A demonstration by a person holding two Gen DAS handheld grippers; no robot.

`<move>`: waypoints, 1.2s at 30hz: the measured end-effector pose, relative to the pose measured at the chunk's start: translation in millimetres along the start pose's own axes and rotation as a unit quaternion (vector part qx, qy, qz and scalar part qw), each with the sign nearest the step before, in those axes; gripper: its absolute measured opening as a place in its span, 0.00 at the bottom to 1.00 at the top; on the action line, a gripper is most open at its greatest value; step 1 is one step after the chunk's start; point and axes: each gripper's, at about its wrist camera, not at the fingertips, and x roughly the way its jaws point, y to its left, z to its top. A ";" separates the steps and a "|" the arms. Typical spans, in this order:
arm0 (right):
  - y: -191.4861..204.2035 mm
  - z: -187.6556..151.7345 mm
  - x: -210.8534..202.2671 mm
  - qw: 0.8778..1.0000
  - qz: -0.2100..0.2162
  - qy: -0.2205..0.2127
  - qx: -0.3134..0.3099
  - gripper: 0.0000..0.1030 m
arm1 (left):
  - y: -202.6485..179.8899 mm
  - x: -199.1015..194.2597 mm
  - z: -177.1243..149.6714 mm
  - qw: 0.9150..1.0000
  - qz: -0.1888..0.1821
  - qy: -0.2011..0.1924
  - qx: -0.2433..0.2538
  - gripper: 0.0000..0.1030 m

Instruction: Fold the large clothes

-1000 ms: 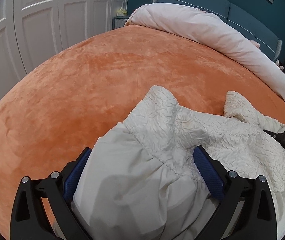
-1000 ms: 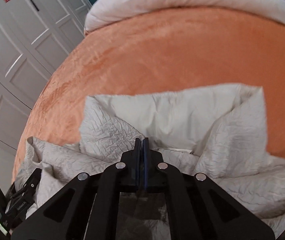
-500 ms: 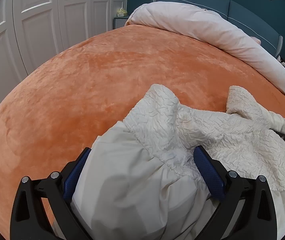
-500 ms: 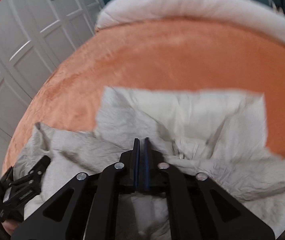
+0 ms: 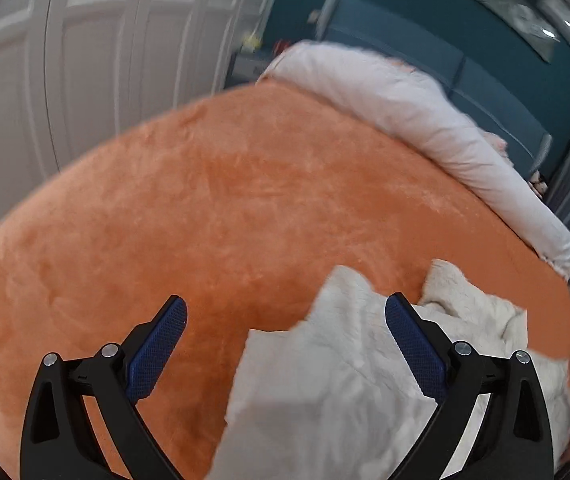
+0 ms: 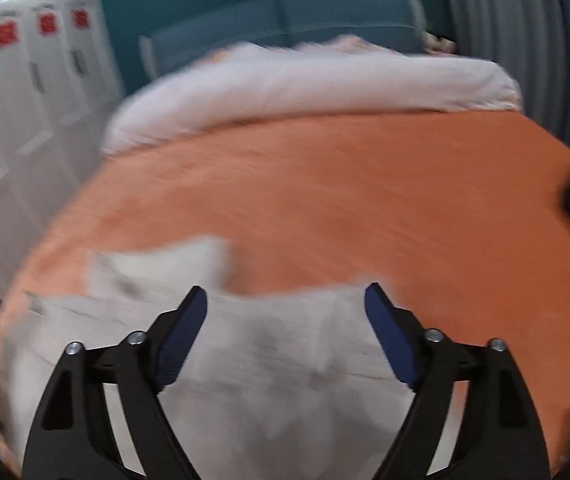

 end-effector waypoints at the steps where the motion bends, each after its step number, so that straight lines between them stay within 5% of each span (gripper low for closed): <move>1: -14.2 -3.4 5.3 1.000 -0.006 0.021 0.019 0.78 | 2.8 10.8 1.4 1.000 -0.009 0.020 -0.015 0.95; 4: -50.1 -17.9 23.8 0.993 0.028 0.077 0.084 0.73 | -6.1 33.8 -6.2 0.996 -0.047 0.077 -0.025 0.86; 6: -56.5 -27.7 30.6 0.988 0.060 0.095 0.107 0.41 | -22.0 37.4 -13.9 0.994 -0.053 0.092 0.002 0.67; 8: -52.4 -29.0 14.0 0.991 0.058 0.071 0.102 0.16 | -37.4 29.7 -18.9 0.996 -0.010 0.074 0.045 0.39; 11: -46.0 -22.3 -43.4 0.992 0.095 0.000 0.089 0.12 | -38.2 -9.9 -14.8 0.997 -0.048 0.053 0.042 0.14; 14: -37.5 -34.3 -133.5 0.986 0.148 -0.068 0.016 0.12 | -40.3 -85.4 -15.4 0.993 -0.095 -0.001 0.064 0.11; 17: -30.8 -63.3 -206.1 0.975 0.193 -0.092 -0.056 0.12 | -39.9 -175.7 -35.9 0.985 -0.124 -0.047 0.111 0.11; 20: -32.0 -112.4 -285.5 0.962 0.230 -0.067 -0.129 0.12 | -24.2 -258.2 -76.2 0.976 -0.141 -0.053 0.154 0.10; 24: -43.9 -159.3 -337.8 0.962 0.227 0.012 -0.150 0.12 | 8.2 -317.5 -129.2 0.978 -0.117 -0.013 0.175 0.10; 29: -70.3 -204.0 -366.8 0.967 0.207 0.090 -0.122 0.12 | 47.2 -341.5 -177.3 0.984 -0.072 0.037 0.161 0.09; 32: -74.2 -204.7 -376.5 0.970 0.217 0.065 -0.092 0.11 | 52.9 -348.3 -182.1 0.986 -0.080 0.029 0.141 0.09; 36: -51.9 -180.1 -378.5 0.970 0.210 0.008 -0.122 0.11 | 18.2 -359.5 -158.7 0.980 -0.099 -0.022 0.171 0.08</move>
